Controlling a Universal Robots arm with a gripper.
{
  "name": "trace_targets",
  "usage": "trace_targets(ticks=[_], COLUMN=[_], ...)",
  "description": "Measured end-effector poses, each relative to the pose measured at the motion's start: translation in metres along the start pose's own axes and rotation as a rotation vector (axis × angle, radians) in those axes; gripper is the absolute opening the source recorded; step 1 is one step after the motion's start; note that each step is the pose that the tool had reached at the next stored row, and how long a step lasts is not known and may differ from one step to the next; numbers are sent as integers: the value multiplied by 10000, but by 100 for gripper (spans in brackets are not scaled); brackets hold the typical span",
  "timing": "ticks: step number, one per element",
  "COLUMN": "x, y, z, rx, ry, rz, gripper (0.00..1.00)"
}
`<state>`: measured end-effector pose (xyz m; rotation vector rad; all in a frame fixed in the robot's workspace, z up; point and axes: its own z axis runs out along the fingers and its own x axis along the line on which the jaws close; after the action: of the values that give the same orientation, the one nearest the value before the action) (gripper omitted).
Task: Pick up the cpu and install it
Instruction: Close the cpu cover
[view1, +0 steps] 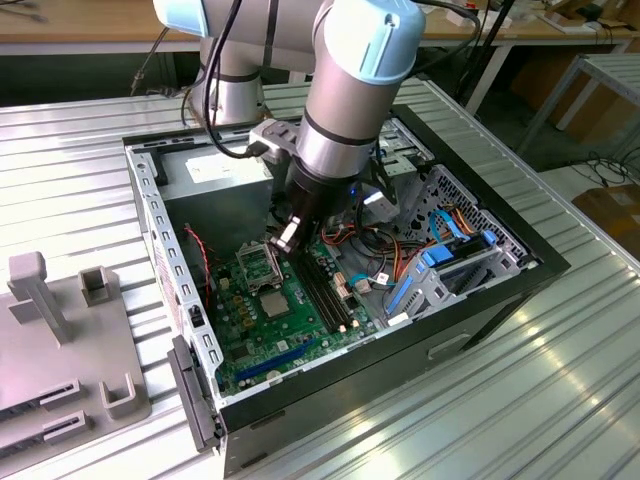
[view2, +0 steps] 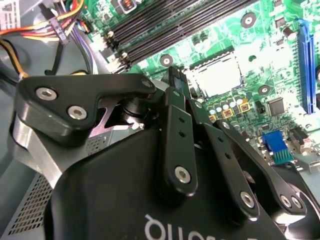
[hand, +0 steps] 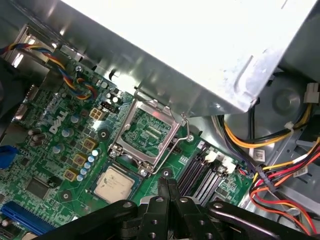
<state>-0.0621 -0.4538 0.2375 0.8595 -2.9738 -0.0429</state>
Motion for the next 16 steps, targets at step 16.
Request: trace_targets(ticks=[16], x=[-53], y=[6], z=[8], rx=[-18], ry=[3], rz=[-1930], gripper=[11])
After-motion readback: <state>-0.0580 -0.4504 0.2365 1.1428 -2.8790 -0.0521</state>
